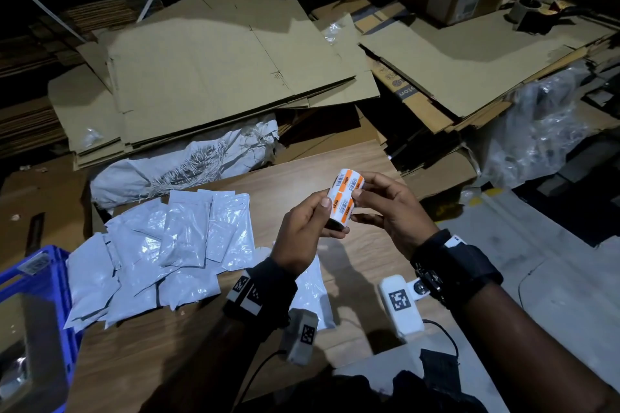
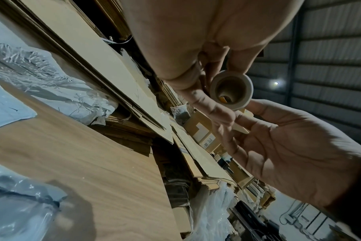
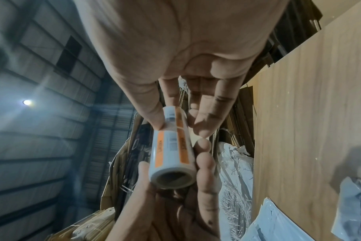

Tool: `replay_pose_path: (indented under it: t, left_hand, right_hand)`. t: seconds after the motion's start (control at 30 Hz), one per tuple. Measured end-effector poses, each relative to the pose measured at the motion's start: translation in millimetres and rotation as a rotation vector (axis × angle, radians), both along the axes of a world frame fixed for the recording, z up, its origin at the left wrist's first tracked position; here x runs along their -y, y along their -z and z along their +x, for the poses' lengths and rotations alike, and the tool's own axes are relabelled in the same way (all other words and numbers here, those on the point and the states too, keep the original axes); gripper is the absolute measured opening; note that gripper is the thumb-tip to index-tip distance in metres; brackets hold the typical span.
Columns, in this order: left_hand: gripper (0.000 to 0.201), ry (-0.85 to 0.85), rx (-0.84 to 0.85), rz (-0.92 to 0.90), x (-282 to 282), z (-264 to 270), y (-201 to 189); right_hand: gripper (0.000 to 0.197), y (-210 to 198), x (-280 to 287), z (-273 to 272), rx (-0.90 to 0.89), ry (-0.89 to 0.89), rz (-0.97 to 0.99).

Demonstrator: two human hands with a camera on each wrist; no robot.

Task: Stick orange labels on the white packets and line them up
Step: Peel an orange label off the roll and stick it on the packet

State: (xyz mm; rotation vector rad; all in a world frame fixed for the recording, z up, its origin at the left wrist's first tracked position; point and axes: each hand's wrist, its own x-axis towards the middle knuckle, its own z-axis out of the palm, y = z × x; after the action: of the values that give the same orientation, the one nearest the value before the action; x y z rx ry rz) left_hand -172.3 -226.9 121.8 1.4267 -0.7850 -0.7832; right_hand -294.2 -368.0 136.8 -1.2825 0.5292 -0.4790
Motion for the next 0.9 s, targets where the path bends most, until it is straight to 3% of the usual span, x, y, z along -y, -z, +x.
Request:
replay_pose_path:
  t: [0.37, 0.6, 0.73, 0.9]
  left_hand:
    - [0.034, -0.031, -0.129, -0.042, -10.4, 3.9, -9.1]
    - [0.03, -0.082, -0.116, -0.045, -13.1, 4.2, -10.1]
    - [0.05, -0.099, -0.234, -0.061, -15.9, 4.7, -10.8]
    - [0.033, -0.039, -0.279, -0.042, -16.0, 5.2, -10.2]
  right_hand:
    - [0.02, -1.2, -5.5, -1.9, 0.093, -0.007, 0.046]
    - [0.017, 1.7, -8.0, -3.7, 0.153, -0.03, 0.057]
    - [0.023, 5.2, -5.6, -6.4, 0.211, -0.056, -0.032]
    - [0.039, 8.8, -2.0, -12.2, 0.248, -0.036, -0.228]
